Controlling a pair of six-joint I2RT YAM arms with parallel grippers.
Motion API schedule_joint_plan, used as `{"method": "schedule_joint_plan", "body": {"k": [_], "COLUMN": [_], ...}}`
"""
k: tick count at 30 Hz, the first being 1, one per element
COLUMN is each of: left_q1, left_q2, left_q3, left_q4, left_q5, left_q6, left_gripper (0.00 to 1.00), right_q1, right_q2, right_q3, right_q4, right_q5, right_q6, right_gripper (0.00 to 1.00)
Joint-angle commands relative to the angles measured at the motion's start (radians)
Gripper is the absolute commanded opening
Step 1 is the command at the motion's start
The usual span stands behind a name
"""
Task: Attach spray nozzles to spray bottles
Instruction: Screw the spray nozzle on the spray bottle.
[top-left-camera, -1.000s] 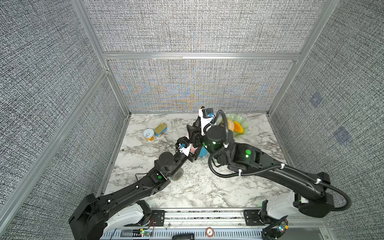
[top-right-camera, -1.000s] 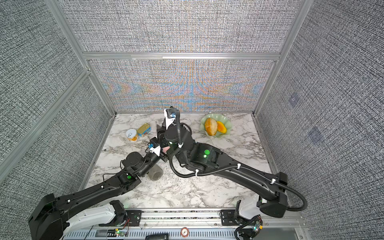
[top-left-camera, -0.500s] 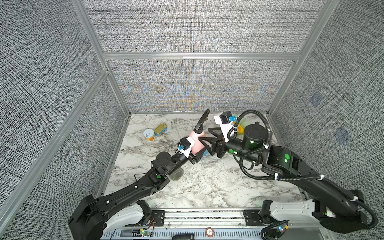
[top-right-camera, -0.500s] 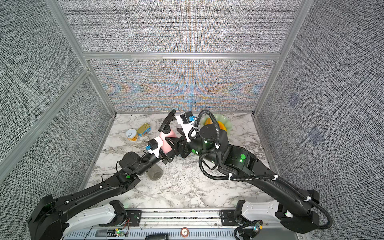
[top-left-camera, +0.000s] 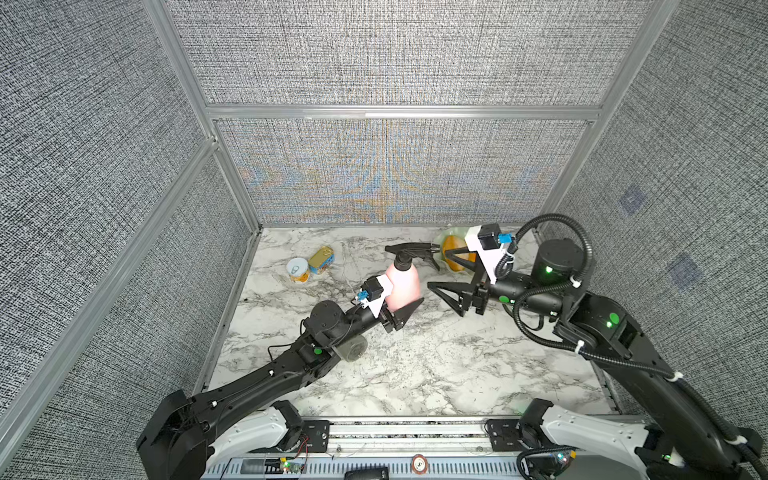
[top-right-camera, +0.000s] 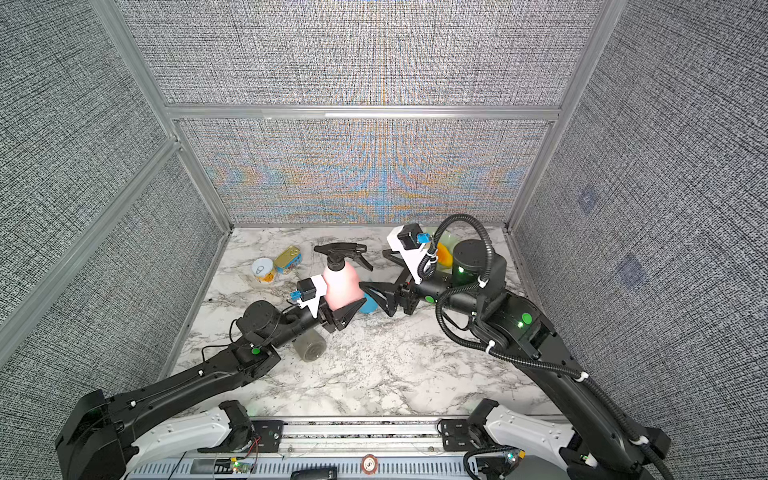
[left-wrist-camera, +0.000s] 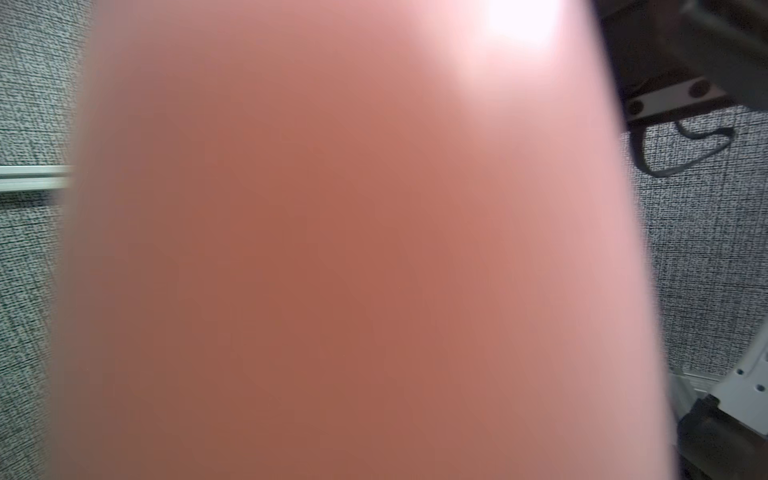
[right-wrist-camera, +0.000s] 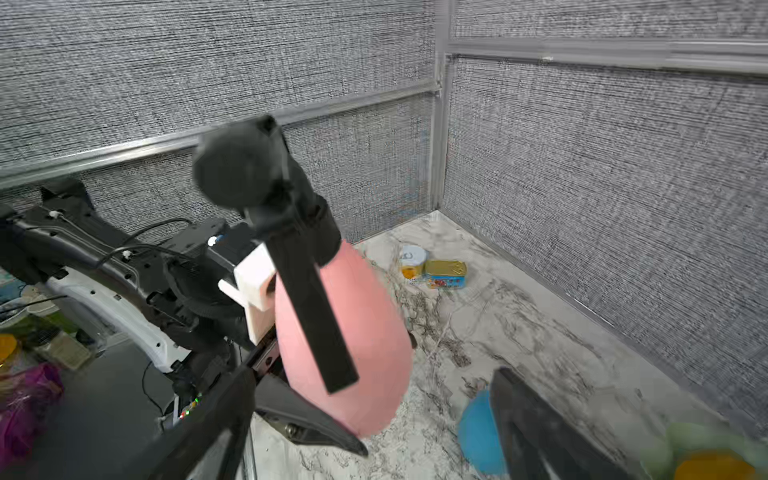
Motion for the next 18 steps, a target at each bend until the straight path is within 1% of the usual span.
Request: {"method": "schedule_joint_plan", "body": {"k": [1, 4, 7, 12, 16, 18], "left_q1": [0.003, 0.003, 0.001, 0.002, 0.002, 0.002], "left_q2": [0.004, 0.010, 0.015, 0.018, 0.020, 0.022], "left_q3": [0.008, 0.012, 0.014, 0.014, 0.016, 0.017], "left_q4": [0.000, -0.004, -0.007, -0.009, -0.007, -0.010], "left_q5": [0.055, 0.068, 0.073, 0.053, 0.026, 0.019], "left_q6": [-0.028, -0.034, -0.035, -0.035, -0.040, -0.038], "left_gripper": [0.48, 0.48, 0.48, 0.48, 0.48, 0.47], "right_q1": [-0.003, -0.003, -0.003, 0.000, 0.006, 0.006], "right_q2": [0.055, 0.111, 0.160, 0.208, 0.222, 0.224], "right_q3": [0.066, 0.118, 0.160, 0.191, 0.188, 0.181], "right_q4": [-0.009, 0.005, 0.011, 0.026, 0.043, 0.053], "right_q5": [-0.141, -0.159, -0.194, -0.217, -0.184, -0.174], "right_q6": [-0.086, -0.099, -0.096, -0.066, -0.047, -0.040], "right_gripper": [0.91, 0.90, 0.86, 0.75, 0.65, 0.62]}}
